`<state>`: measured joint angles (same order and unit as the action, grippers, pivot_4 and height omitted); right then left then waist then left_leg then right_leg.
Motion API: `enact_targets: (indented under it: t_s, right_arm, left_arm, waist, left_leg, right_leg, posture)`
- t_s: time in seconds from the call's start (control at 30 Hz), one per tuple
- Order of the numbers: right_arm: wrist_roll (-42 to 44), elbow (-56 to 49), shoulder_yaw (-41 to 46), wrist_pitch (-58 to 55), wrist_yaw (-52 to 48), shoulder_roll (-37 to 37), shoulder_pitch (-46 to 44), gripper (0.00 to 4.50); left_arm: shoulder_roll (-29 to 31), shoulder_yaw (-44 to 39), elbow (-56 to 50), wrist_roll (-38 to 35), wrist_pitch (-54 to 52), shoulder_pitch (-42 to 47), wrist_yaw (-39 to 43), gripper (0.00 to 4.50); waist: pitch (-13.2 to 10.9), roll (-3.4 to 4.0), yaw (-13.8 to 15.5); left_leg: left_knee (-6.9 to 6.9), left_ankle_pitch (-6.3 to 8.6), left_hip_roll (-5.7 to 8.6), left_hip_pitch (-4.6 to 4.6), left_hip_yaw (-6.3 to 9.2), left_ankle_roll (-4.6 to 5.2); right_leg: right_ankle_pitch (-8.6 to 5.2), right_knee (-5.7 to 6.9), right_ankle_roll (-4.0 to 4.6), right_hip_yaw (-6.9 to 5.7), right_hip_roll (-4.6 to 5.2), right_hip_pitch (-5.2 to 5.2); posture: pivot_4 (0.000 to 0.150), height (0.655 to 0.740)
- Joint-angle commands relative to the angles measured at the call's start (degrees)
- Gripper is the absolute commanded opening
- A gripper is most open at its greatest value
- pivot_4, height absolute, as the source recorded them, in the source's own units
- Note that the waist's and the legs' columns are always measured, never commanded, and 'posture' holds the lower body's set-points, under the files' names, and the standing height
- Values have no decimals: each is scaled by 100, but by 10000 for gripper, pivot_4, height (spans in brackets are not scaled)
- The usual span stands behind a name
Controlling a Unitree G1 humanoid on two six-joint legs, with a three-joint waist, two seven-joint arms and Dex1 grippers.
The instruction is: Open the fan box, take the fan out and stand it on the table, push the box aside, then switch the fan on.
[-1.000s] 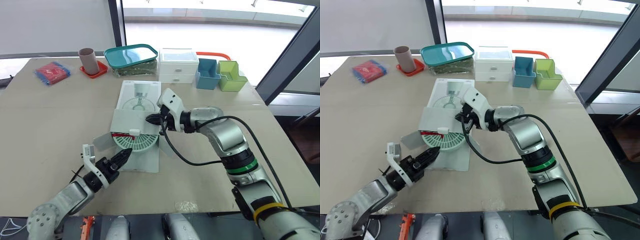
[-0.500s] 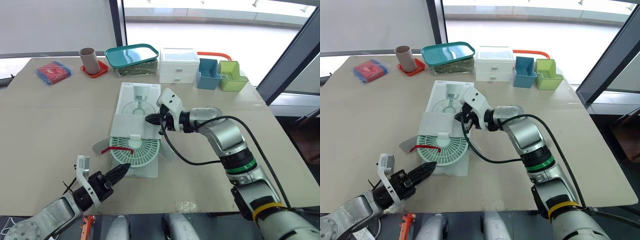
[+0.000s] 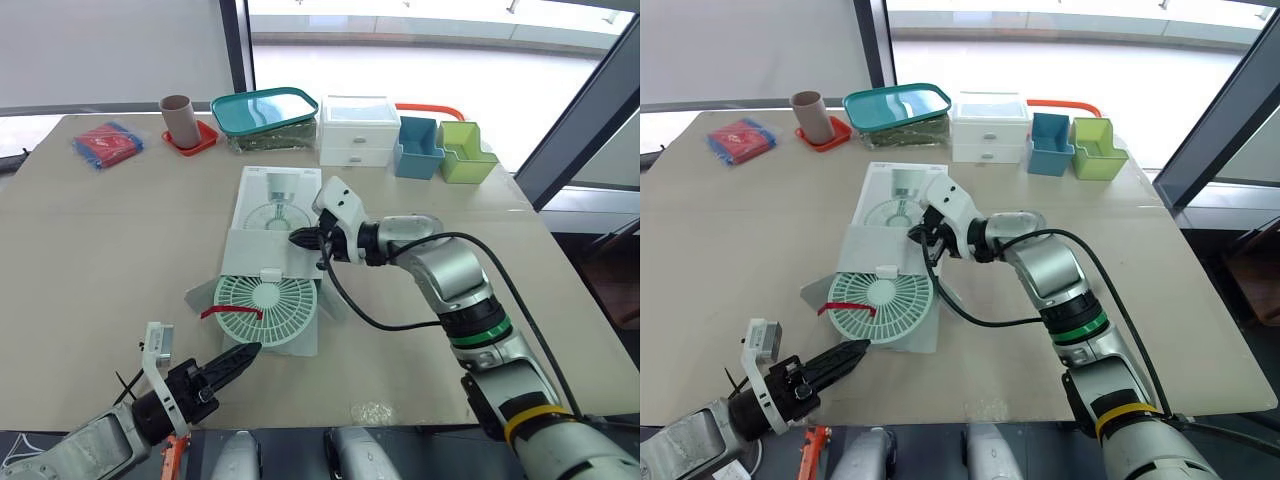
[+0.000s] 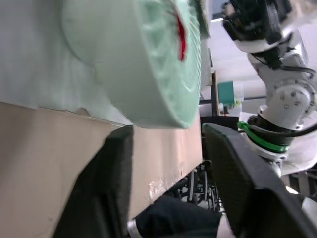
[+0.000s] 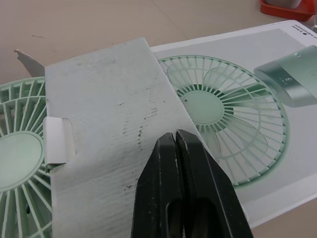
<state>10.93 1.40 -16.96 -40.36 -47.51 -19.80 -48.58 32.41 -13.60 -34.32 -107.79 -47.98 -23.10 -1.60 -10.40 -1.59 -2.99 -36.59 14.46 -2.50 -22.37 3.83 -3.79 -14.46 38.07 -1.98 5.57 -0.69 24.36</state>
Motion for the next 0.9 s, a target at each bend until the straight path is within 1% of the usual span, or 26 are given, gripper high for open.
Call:
enact_targets:
  t_s: [0.03, 0.1, 0.13, 0.17, 0.2, 0.3, 0.37, 0.43, 0.53, 0.63, 0.87, 0.9]
  right_arm:
    - [23, -81, 38, 124, -53, 31, -112, 0]
    - [18, -72, 25, 140, -69, 25, -106, 0]
    - [16, -77, 21, 140, -70, 23, -100, 0]
    - [15, -77, 18, 142, -68, 25, -96, 0]
    - [19, -78, 15, 142, -74, 29, -91, 0]
    - [25, -102, 6, 133, -95, 40, -72, 0]
    - [18, -110, 2, 131, -98, 41, -60, 0]
    - [25, -141, 10, 107, -97, 35, -47, 0]
    - [24, -200, 20, 70, -84, 11, -15, 0]
    - [31, -272, 31, 23, -76, -20, 25, 0]
    - [18, -408, 33, -51, -43, -93, 108, 0]
    - [15, -428, 34, -58, -33, -102, 120, 0]
  left_arm:
    - [111, -158, -205, 2, 113, -69, 435, 34335]
    - [264, -261, -194, 226, 11, -144, 700, 42201]
    - [309, -321, -119, 246, 1, -176, 760, 44473]
    - [321, -373, -9, 245, 29, -188, 785, 44473]
    - [367, -414, 150, 398, 62, -196, 864, 44473]
    - [464, -559, 595, 587, 34, -181, 1238, 44473]
    - [428, -594, 916, 360, 76, -10, 1229, 44473]
    - [426, -552, 962, 347, 37, 134, 1339, 44473]
    - [339, -443, 1022, 313, 53, 366, 1271, 44473]
    - [279, -396, 1163, 84, 56, 597, 1209, 44473]
    - [156, -159, 1617, 147, -8, 1172, 1028, 44473]
    - [141, -128, 1654, 173, -27, 1208, 995, 40597]
  waist:
    - [-1, 1, 4]
    - [0, 1, 4]
    - [0, 1, 4]
    - [-1, 1, 2]
    - [-1, 2, 4]
    - [-1, 2, 5]
    - [-2, 3, 5]
    - [-1, 2, 10]
    - [-1, 1, 19]
    - [-1, 1, 23]
    - [-1, 1, 23]
    - [-1, 1, 23]
  left_leg:
    - [0, 0, 1, 0, 0, 0]
    - [0, 0, -1, 0, 0, 0]
    - [0, 0, -1, 0, -1, 0]
    - [0, 0, -1, 0, 0, 0]
    - [0, 0, -2, 1, -1, 0]
    - [0, 0, -2, 1, -1, 0]
    - [0, 0, -3, 0, -1, 0]
    - [0, 0, -3, 0, -1, 0]
    - [-1, 0, -2, -3, -1, 0]
    - [-1, 0, -2, -3, -1, 0]
    - [-2, 0, -3, -3, 1, 0]
    - [-2, 0, -4, -3, 2, 0]
  right_leg:
    - [0, 0, 0, 0, 0, 0]
    - [0, 0, 1, -1, 0, 0]
    - [0, 0, 1, -1, 0, 0]
    - [0, 1, 1, -2, 0, 0]
    - [0, 1, 1, -2, -2, 1]
    - [-1, 1, 2, -2, -1, 1]
    - [-1, 1, 4, -4, -2, 2]
    - [-1, 1, 4, -5, -1, 3]
    - [-1, 1, 3, -5, 1, 3]
    - [-1, 1, 3, -6, 1, 3]
    - [0, 6, 4, -8, 0, 3]
    - [0, 6, 4, -10, 0, 3]
  posture:
    - [1500, 7400]
    - [1500, 7400]
    - [1500, 7400]
    - [1500, 7400]
    - [1500, 7400]
    - [1500, 7400]
    - [1500, 7400]
    - [1500, 7400]
    - [1500, 7400]
    - [1500, 7400]
    - [1500, 7400]
    - [1500, 7400]
